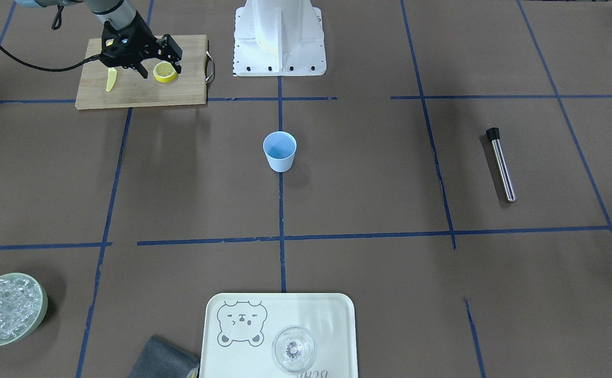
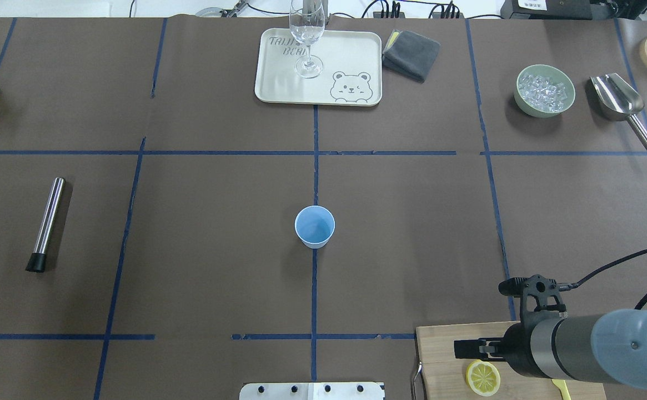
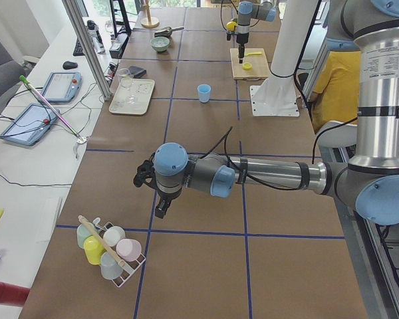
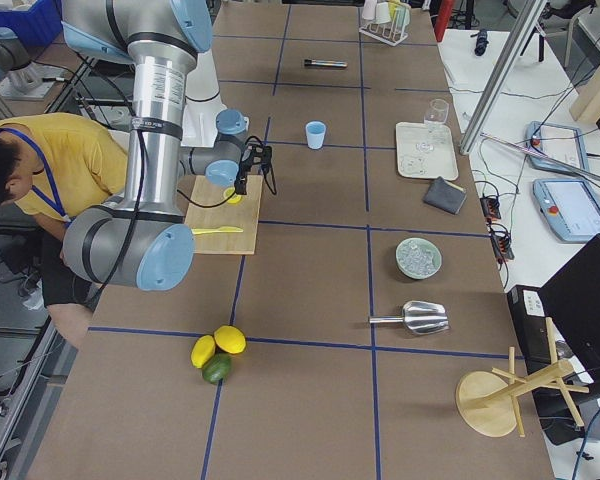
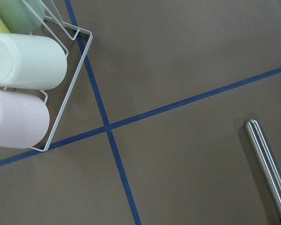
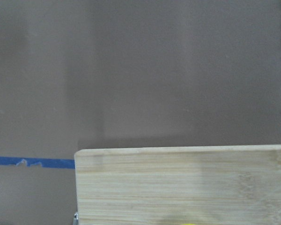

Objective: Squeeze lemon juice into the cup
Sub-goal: 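Lower the right gripper toward the lemon slice on the wooden board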

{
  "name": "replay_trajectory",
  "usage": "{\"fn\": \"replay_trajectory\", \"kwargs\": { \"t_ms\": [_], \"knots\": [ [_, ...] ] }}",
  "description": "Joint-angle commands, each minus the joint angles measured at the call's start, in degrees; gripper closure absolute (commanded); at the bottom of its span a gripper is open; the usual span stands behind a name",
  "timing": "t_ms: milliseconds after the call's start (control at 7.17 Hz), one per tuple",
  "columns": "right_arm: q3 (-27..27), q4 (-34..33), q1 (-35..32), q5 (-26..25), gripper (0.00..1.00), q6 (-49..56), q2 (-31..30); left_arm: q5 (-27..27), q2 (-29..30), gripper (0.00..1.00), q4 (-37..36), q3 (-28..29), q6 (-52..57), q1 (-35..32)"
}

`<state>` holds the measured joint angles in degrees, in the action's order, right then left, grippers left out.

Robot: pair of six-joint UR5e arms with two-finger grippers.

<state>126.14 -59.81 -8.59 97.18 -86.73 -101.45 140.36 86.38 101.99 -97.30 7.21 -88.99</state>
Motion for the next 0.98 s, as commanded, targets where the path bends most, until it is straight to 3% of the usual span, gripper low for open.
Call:
{"fn": "replay_trajectory", "kwargs": {
  "t_ms": [0,837],
  "knots": [
    [-0.5,-1.5,1.8,-1.6,0.0,-0.9,0.0,0.0,0.0,0.0,0.8,0.2,-0.1,1.3],
    [-0.8,-4.4,7.0,-8.5,0.0,-5.9,0.1,0.1,-0.1,0.0,0.8,-0.1,-0.1,1.5]
  ]
}}
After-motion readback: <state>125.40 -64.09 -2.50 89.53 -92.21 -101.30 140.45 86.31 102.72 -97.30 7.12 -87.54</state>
